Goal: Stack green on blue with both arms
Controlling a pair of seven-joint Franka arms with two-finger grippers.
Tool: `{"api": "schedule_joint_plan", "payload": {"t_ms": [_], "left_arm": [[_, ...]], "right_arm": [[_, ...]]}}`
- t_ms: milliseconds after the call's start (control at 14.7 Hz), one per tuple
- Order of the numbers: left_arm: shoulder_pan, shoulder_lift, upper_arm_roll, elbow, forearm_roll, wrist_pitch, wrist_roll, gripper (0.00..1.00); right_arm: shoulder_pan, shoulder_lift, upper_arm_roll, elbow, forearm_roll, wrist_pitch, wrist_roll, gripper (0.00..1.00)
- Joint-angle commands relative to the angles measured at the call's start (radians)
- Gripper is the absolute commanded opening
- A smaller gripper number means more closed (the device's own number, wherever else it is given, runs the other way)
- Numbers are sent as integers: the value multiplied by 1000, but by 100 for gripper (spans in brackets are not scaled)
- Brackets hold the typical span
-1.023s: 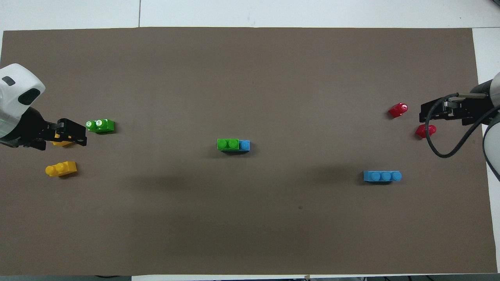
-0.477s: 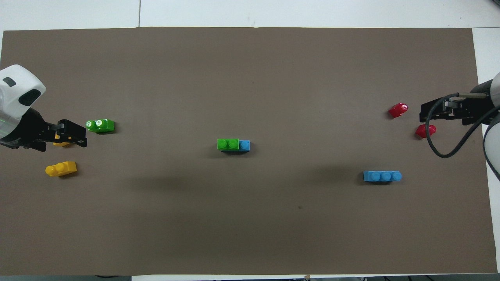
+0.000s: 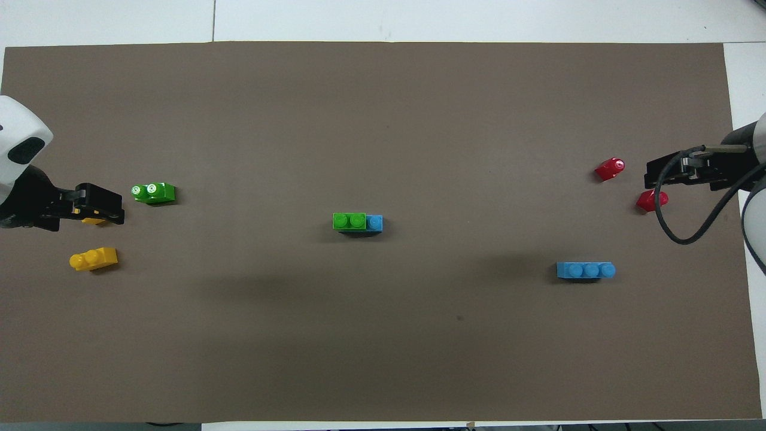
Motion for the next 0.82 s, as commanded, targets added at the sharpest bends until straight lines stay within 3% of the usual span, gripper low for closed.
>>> {"api": "schedule_joint_plan", "payload": {"t_ms": [0,750], "left_arm": [[-3,-23,3,15,11,-1,14,100],[-3,-22,-26,35,10,-16,18,100]], "right_arm": [[-15,-12,12,4,-26,-23,-25,100],[-12,-12,13,-1,-26,-15,-17,100]]}}
